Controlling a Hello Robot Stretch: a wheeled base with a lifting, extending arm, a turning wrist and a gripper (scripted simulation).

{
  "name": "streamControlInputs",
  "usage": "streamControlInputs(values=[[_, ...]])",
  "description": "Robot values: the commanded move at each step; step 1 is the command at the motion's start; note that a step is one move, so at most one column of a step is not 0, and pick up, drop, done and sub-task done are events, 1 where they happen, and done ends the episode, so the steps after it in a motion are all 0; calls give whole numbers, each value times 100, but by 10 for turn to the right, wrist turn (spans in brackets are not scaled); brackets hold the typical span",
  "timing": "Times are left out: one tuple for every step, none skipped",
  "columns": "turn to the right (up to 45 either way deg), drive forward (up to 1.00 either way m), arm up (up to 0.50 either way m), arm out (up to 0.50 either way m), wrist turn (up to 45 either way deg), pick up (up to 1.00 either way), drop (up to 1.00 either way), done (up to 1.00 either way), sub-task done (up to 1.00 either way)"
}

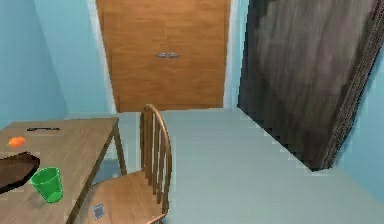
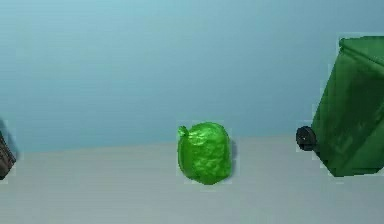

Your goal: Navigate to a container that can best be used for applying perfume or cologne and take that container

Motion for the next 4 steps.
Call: streamControlInputs(values=[[-450, 0, 0, 0, 0, 0, 0, 0, 0], [-450, 0, 0, 0, 0, 0, 0, 0, 0], [-450, 0, 0, 0, 0, 0, 0, 0, 0], [-150, 0, 0, 0, 0, 0, 0, 0, 0]])
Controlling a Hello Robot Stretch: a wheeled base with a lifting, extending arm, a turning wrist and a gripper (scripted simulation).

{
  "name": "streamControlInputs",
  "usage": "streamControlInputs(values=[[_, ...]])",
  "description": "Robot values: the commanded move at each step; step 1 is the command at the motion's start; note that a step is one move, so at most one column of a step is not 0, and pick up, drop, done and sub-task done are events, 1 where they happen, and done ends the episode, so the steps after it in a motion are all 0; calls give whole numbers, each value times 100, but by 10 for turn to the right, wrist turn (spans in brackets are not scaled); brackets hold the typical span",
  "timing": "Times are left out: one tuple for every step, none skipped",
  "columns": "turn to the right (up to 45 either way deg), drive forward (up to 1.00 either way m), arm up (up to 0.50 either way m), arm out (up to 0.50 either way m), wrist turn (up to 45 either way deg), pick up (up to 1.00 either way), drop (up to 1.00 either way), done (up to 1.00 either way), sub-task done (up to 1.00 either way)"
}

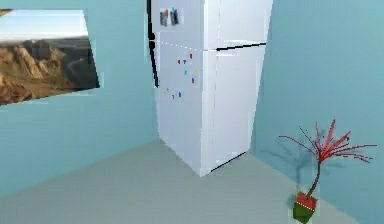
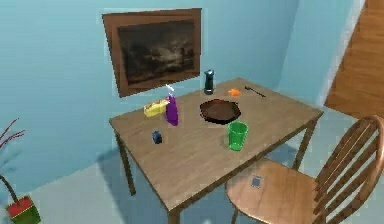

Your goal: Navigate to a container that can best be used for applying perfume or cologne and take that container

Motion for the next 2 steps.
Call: streamControlInputs(values=[[450, 0, 0, 0, 0, 0, 0, 0, 0], [450, 0, 0, 0, 0, 0, 0, 0, 0]])
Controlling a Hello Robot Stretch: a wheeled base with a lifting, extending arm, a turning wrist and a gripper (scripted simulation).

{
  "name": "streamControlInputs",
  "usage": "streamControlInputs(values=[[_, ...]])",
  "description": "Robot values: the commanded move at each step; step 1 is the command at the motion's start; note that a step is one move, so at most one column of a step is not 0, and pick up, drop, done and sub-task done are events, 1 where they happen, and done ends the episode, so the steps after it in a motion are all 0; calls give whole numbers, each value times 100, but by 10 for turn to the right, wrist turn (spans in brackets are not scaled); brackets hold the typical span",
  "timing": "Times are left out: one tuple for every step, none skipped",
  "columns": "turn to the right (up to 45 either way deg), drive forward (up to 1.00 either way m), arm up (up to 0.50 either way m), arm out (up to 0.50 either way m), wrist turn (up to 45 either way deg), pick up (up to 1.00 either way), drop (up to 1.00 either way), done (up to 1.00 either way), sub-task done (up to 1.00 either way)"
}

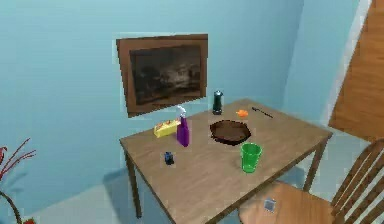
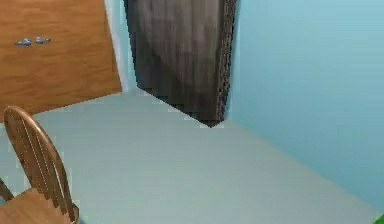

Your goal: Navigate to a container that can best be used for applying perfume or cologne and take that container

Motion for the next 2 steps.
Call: streamControlInputs(values=[[270, 0, 0, 0, 0, 0, 0, 0, 0], [30, 0, 0, 0, 0, 0, 0, 0, 0]])
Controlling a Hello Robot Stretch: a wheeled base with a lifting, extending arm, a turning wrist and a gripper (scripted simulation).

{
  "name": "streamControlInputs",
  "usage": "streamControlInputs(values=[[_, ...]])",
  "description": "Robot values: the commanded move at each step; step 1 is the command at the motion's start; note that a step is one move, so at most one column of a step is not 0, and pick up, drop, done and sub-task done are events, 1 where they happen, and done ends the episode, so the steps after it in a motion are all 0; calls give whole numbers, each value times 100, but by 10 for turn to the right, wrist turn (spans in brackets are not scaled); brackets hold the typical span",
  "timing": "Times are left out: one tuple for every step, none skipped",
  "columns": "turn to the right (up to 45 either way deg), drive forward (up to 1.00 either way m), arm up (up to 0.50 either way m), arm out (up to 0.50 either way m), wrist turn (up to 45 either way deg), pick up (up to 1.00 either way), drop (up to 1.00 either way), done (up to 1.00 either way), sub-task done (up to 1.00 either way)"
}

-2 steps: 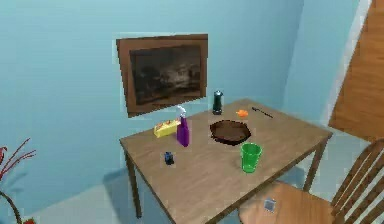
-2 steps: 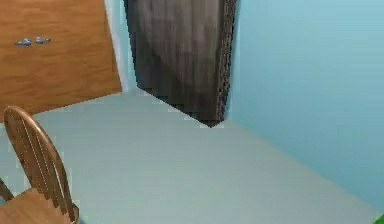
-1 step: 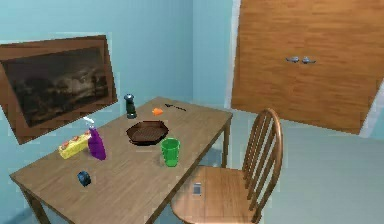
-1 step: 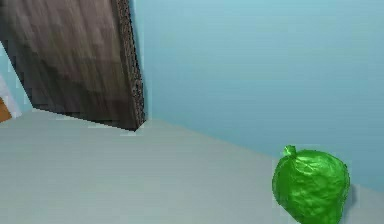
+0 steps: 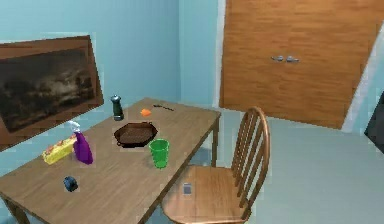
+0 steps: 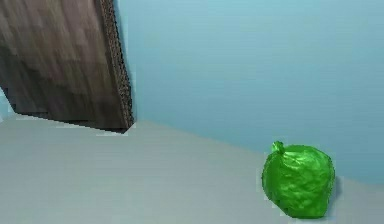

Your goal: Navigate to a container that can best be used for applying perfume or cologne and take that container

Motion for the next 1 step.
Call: streamControlInputs(values=[[0, 40, 0, 0, 0, 0, 0, 0, 0]])
